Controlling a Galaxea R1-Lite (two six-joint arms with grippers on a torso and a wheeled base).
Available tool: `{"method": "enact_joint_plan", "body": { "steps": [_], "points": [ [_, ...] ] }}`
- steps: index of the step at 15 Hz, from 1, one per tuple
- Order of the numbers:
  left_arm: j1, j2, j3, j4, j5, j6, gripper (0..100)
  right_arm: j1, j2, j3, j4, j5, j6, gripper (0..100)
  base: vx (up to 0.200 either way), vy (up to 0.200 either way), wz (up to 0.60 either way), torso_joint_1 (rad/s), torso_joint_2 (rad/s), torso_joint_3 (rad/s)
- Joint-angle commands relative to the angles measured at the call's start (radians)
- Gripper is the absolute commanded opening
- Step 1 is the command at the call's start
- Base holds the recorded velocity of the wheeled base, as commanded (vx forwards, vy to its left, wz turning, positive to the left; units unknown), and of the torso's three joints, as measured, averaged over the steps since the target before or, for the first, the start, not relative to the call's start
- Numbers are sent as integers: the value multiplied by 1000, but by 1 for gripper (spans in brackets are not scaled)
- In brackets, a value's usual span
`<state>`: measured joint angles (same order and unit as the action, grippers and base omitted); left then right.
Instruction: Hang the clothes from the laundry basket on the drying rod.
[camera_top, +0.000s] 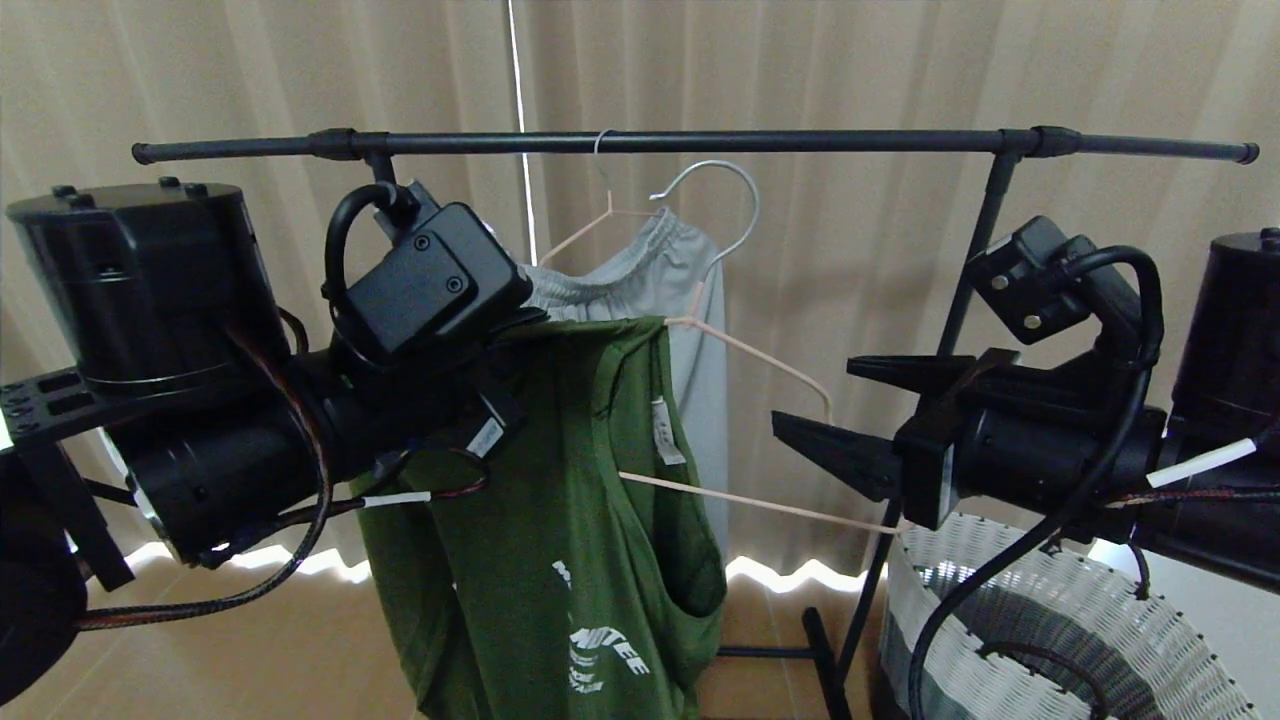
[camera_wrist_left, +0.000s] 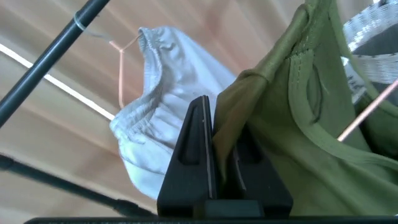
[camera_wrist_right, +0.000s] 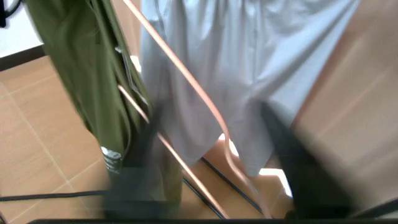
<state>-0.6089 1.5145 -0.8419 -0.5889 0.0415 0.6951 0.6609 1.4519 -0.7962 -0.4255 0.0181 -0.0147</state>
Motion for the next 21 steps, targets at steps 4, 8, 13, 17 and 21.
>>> {"method": "enact_joint_plan", "body": {
  "steps": [4,8,13,17,21],
  "points": [
    [37,-2,0,-2,172,-6,0,-37,-39,40,-42,-3,-7,100,0,0,0,0,0,0],
    [43,-3,0,-2,301,-37,0,-61,-87,114,-48,-3,-31,100,0,0,0,0,0,0],
    [43,-3,-5,-2,324,-77,0,-61,-122,164,-53,2,-30,100,0,0,0,0,0,0],
    [44,0,-11,-2,357,-126,0,-61,-130,206,-55,5,-27,100,0,0,0,0,0,0],
    [38,7,-52,-2,380,-201,0,-12,-120,218,-58,10,-13,100,0,0,0,0,0,0]
  ]
}}
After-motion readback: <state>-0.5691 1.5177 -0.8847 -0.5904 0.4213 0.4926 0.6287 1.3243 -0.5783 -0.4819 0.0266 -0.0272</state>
